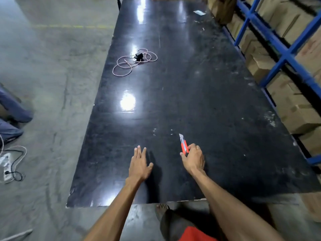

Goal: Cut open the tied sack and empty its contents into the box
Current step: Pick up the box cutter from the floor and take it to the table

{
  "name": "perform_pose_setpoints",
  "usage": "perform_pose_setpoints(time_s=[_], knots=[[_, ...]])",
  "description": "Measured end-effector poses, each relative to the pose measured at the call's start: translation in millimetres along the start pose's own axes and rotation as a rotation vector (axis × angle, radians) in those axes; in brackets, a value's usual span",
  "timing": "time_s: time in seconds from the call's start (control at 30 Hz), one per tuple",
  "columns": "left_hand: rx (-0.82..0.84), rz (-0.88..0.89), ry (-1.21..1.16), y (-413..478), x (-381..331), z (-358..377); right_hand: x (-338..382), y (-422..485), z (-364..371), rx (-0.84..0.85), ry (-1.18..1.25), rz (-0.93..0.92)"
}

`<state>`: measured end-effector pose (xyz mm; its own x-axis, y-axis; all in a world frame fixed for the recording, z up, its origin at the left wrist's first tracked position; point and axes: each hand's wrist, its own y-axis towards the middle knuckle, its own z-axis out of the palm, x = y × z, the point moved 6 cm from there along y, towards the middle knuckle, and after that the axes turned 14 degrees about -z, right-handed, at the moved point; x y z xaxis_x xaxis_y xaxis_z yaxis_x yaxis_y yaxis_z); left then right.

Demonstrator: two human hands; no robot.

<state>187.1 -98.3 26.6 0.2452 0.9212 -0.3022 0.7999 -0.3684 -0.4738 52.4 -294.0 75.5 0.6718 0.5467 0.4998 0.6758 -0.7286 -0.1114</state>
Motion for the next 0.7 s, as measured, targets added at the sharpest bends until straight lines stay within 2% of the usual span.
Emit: perform_pose_setpoints(time_s=[0.23,0.4,0.57,0.7], knots=[[-0.035,-0.086,0.071,40,9,48,-34,33,60,0.064,0.007,0.109],[-0.098,-0.098,0.157,45,18,76,-50,27,82,-0.050,0.039,0.095],[-0.036,-0.120,0.218,42,15,74,-49,26,82,-0.044,0.037,0.096],[0.116,-0.121,0.309,43,10,59,-46,25,76,0.050,0.051,0.191]])
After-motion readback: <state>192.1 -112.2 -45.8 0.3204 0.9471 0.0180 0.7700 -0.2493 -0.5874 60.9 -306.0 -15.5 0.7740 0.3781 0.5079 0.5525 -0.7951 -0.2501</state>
